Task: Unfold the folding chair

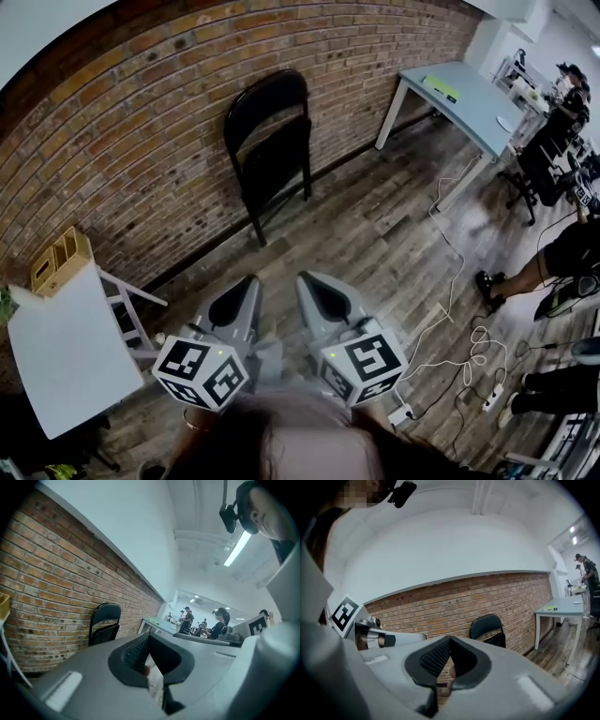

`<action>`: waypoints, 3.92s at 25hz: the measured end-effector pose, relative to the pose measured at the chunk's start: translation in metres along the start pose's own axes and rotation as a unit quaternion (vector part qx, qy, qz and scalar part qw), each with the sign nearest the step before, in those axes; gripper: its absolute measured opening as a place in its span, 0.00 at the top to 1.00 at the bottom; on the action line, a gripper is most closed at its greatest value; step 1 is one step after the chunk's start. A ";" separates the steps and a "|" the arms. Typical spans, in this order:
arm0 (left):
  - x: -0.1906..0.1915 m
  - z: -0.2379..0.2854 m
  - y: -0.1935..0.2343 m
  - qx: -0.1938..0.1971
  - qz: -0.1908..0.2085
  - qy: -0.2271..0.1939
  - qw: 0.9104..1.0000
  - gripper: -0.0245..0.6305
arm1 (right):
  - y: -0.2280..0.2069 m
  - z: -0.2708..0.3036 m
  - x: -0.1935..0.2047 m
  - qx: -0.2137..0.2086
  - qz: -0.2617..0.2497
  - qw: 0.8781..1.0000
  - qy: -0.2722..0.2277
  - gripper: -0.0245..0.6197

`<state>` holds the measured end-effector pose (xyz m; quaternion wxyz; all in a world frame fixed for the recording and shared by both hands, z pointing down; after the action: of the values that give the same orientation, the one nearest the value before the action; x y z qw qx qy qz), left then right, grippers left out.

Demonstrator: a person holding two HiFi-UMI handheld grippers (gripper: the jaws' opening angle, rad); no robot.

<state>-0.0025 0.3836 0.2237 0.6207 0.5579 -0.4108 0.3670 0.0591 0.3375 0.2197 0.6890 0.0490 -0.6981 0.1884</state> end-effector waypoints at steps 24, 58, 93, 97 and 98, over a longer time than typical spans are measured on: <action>-0.076 0.102 0.153 0.007 -0.022 -0.017 1.000 0.96 | -0.021 0.184 -0.015 0.014 -0.048 0.999 -0.013 0.97; -0.084 0.353 0.262 -0.042 0.010 0.045 0.998 0.90 | -0.233 0.356 -0.004 -0.005 0.038 0.999 0.015 0.91; -0.087 0.476 0.367 -0.024 0.132 0.219 0.966 0.68 | -0.335 0.458 0.110 0.067 0.146 0.978 0.136 0.72; -0.079 0.486 0.373 -0.012 0.140 0.250 0.958 0.66 | -0.345 0.467 0.125 0.083 0.171 0.971 0.144 0.69; -0.077 0.488 0.375 -0.009 0.142 0.260 0.955 0.65 | -0.347 0.470 0.130 0.087 0.178 0.969 0.146 0.69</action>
<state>-0.4241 -0.0608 0.3191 0.6526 0.3731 -0.3139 0.5800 -0.2763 -0.1138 0.4248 0.7322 -0.0446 -0.5683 0.3728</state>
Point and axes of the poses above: the fingertips, and each gripper's own axes: z forward along the fingers, y to its left, x out of its underside, the point moved 1 cm from there along -z, backward along the fingers, and after that the axes turned 8 degrees about -y, right-handed, at the moved point
